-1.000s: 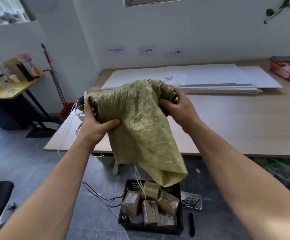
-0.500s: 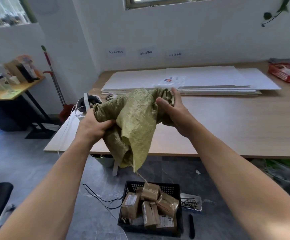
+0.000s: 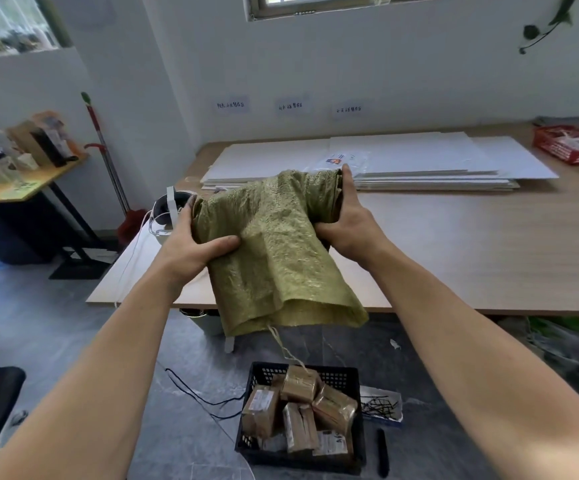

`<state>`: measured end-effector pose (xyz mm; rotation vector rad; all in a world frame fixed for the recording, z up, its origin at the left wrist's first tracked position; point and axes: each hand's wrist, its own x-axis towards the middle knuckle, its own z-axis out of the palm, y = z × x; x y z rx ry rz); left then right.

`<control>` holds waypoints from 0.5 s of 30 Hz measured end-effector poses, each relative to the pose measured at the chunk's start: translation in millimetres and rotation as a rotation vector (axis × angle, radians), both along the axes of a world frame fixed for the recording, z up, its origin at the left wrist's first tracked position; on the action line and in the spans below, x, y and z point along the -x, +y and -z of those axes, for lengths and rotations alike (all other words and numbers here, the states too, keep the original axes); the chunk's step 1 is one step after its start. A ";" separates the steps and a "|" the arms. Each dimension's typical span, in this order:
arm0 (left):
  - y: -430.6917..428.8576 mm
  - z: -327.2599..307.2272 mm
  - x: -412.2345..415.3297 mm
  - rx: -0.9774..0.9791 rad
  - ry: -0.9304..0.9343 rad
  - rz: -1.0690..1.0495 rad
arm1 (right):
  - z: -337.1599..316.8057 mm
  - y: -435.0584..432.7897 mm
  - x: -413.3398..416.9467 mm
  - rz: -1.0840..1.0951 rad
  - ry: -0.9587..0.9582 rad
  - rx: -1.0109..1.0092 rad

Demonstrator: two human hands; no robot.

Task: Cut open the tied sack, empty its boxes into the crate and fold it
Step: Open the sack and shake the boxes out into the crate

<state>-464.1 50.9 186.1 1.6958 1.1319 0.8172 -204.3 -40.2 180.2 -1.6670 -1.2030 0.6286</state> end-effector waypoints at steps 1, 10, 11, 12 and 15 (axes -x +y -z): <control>-1.8 1.9 0.1 0.002 -0.031 0.027 | -0.4 0.8 -1.9 0.026 0.006 -0.011; -15.5 -7.5 -9.4 -0.292 0.053 0.024 | 1.7 0.5 -15.1 -0.006 0.222 -0.005; -15.2 -9.3 -9.4 -0.310 0.070 -0.002 | 1.9 -1.1 -14.1 -0.022 0.290 -0.003; -13.7 -9.8 -9.1 -0.321 0.084 -0.032 | -0.2 -4.4 -11.8 -0.053 0.409 0.008; -15.1 -9.7 -13.1 -0.320 0.090 -0.079 | -1.6 -8.7 -8.7 -0.182 0.708 0.040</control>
